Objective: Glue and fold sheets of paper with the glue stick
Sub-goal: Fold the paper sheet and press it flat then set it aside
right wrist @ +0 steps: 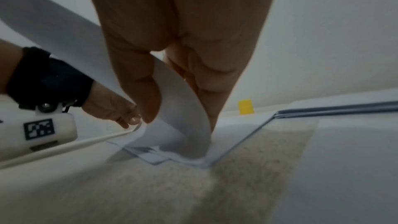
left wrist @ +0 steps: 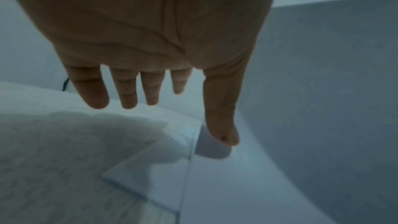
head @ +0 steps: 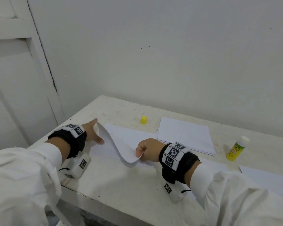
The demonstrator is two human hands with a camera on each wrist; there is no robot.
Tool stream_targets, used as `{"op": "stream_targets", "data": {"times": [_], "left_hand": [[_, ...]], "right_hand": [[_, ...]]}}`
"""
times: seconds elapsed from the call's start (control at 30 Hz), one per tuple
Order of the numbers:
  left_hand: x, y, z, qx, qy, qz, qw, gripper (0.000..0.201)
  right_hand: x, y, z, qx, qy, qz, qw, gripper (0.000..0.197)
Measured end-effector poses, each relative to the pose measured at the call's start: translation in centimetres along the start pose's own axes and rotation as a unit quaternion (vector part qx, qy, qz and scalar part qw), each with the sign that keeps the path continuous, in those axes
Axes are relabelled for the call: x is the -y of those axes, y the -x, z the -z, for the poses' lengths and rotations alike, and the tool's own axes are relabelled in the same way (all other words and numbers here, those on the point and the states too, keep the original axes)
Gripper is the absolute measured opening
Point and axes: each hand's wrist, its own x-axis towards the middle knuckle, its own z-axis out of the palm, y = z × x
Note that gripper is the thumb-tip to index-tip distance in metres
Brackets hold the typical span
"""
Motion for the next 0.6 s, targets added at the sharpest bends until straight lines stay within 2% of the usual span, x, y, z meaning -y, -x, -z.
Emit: {"op": "stream_targets", "data": {"times": [0.03, 0.1, 0.13, 0.2, 0.27, 0.33, 0.4, 0.43, 0.53, 0.6], "left_hand": [[0.3, -0.3, 0.2, -0.005, 0.017, -0.001, 1.000, 0.097], [0.4, -0.8, 0.4, -0.014, 0.057, -0.020, 0.998, 0.037], [0.2, -0.7, 0.5, -0.018, 0.074, -0.039, 0.996, 0.021], [-0.4, -0.5, 0.4, -0.027, 0.096, -0.048, 0.994, 0.039], [-0.7, -0.4, 0.2, -0.017, 0.125, -0.035, 0.991, 0.037], [-0.7, -0.3, -0.2, 0.038, 0.137, -0.018, 0.990, 0.032], [-0.8, 0.2, -0.4, 0.065, 0.113, 0.008, 0.991, 0.032], [-0.9, 0.4, -0.4, 0.061, 0.102, 0.018, 0.993, 0.033], [-1.1, 0.9, -0.1, 0.059, 0.087, 0.032, 0.994, 0.029], [-1.1, 1.0, 0.1, 0.062, 0.104, 0.042, 0.992, 0.026]], "right_hand": [[-0.2, 0.0, 0.1, -0.001, -0.004, 0.003, 1.000, 0.022], [-0.5, 0.1, 0.3, -0.012, -0.027, -0.005, 1.000, 0.018], [-0.5, 0.1, 0.5, -0.027, -0.041, -0.017, 0.999, 0.008], [-0.8, -0.1, 0.9, -0.053, -0.087, -0.069, 0.992, 0.016], [-0.9, -0.3, 1.1, -0.058, -0.126, -0.126, 0.982, 0.015], [-0.9, -0.4, 1.3, -0.051, -0.134, -0.167, 0.975, 0.025], [-0.8, -0.8, 1.5, -0.050, -0.156, -0.180, 0.970, 0.025], [-0.7, -0.9, 1.5, -0.052, -0.172, -0.181, 0.967, 0.024], [-0.5, -1.0, 1.9, -0.049, -0.231, -0.200, 0.951, 0.038], [-0.8, -0.9, 2.2, -0.042, -0.277, -0.207, 0.937, 0.036]]}}
